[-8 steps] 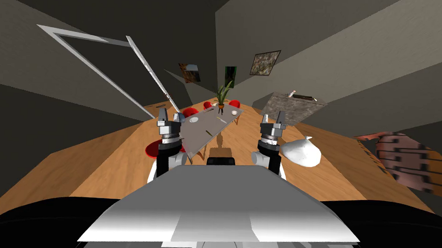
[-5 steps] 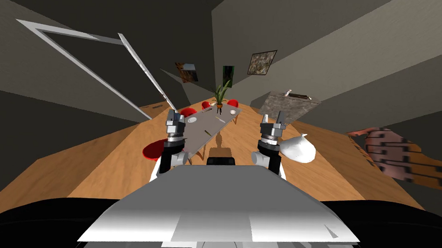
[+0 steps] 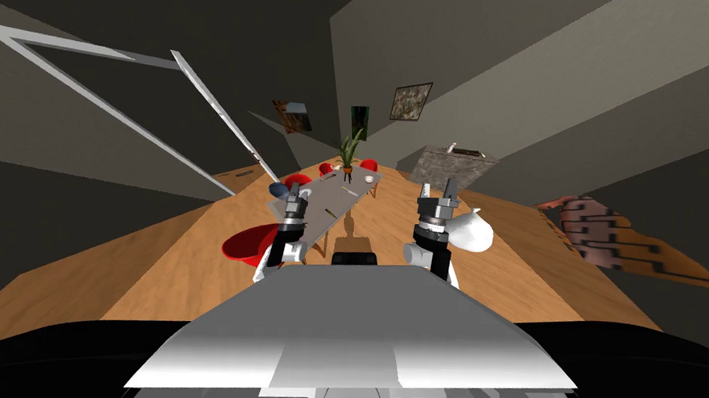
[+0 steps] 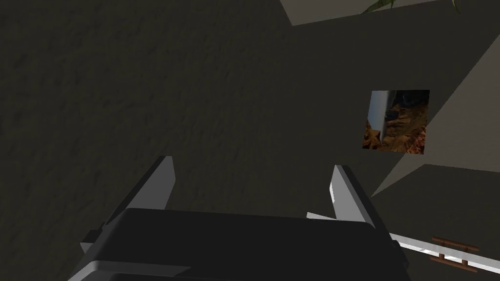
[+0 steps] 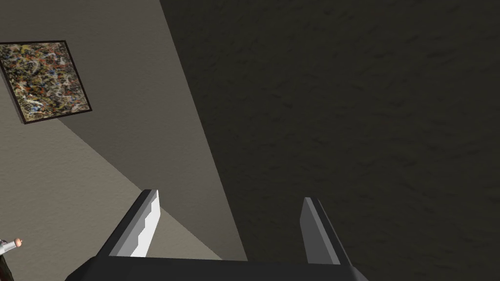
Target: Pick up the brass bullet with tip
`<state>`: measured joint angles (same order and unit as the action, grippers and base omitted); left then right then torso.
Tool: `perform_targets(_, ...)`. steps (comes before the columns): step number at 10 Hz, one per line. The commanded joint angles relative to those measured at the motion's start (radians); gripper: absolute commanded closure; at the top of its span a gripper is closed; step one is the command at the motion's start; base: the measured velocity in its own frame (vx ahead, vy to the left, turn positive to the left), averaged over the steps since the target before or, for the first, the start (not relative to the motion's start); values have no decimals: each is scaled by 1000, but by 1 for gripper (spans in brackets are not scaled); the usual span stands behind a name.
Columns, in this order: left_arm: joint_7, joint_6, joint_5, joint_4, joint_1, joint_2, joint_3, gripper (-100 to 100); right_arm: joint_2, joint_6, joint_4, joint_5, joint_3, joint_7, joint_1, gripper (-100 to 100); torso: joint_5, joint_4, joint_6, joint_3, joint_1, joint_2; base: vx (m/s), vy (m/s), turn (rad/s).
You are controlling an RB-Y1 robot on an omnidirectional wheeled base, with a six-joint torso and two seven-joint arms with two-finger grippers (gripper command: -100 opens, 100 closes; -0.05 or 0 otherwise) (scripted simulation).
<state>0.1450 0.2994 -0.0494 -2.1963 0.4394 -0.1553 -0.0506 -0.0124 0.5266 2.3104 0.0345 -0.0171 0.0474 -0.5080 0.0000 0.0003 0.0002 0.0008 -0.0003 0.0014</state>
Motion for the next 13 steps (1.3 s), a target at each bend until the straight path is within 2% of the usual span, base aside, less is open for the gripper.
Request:
perform_targets(1, 44, -43, -33, 48, -22, -18, -19, -100, 0, 0, 0, 0, 0, 0, 0, 0, 0, 0, 0, 0, 0, 0, -28, -13, -140)
perform_targets(2, 67, -69, -56, 73, -42, -29, -32, -100, 0, 0, 0, 0, 0, 0, 0, 0, 0, 0, 0, 0, 0, 0, -32, -17, -150)
perform_targets(3, 74, -69, -56, 90, -42, -29, -32, -100, 0, 0, 0, 0, 0, 0, 0, 0, 0, 0, 0, 0, 0, 0, -20, -8, -62)
perform_targets(5, 134, -124, -107, 171, -85, -49, -57, -100, 0, 0, 0, 0, 0, 0, 0, 0, 0, 0, 0, 0, 0, -1, -17, -10, -130)
perform_targets(6, 136, -124, -107, 183, -85, -49, -57, -100, 0, 0, 0, 0, 0, 0, 0, 0, 0, 0, 0, 0, 0, -1, -14, -9, -61)
perform_targets(7, 168, -154, -134, 229, -108, -58, -68, -100, 0, 0, 0, 0, 0, 0, 0, 0, 0, 0, -1, 0, 0, -1, -12, -14, -93)
perform_targets(8, 168, -154, -134, 234, -108, -58, -68, -100, 0, 0, 0, 0, 0, 0, 0, 0, 0, 0, 0, 0, 0, -1, -7, -9, -59)
perform_targets(9, 201, -185, -162, 269, -132, -67, -80, -100, 0, 0, 0, 0, 0, 0, 0, 0, 0, 0, -1, -1, 0, -1, -3, -12, -98)
perform_targets(10, 201, -185, -162, 287, -132, -67, -80, -100, 0, 0, 0, 0, 0, 0, 0, 0, 0, 0, 0, -1, 0, -1, -1, -8, -59)
perform_targets(11, 234, -218, -190, 332, -156, -76, -90, -100, 0, 0, 0, 0, 0, 0, 0, 0, 0, 0, -1, -1, 0, -1, 1, -12, -124)
perform_targets(12, 234, -218, -190, 344, -156, -76, -90, -100, 0, 0, 0, 0, 0, 0, 0, 0, 0, 0, 0, -1, 0, -2, 1, -7, -53)
perform_targets(13, 267, -251, -219, 395, -181, -84, -100, -100, 0, 0, 0, 0, 0, 0, 0, 0, 0, 0, -1, -1, 0, -2, 4, -11, -117)
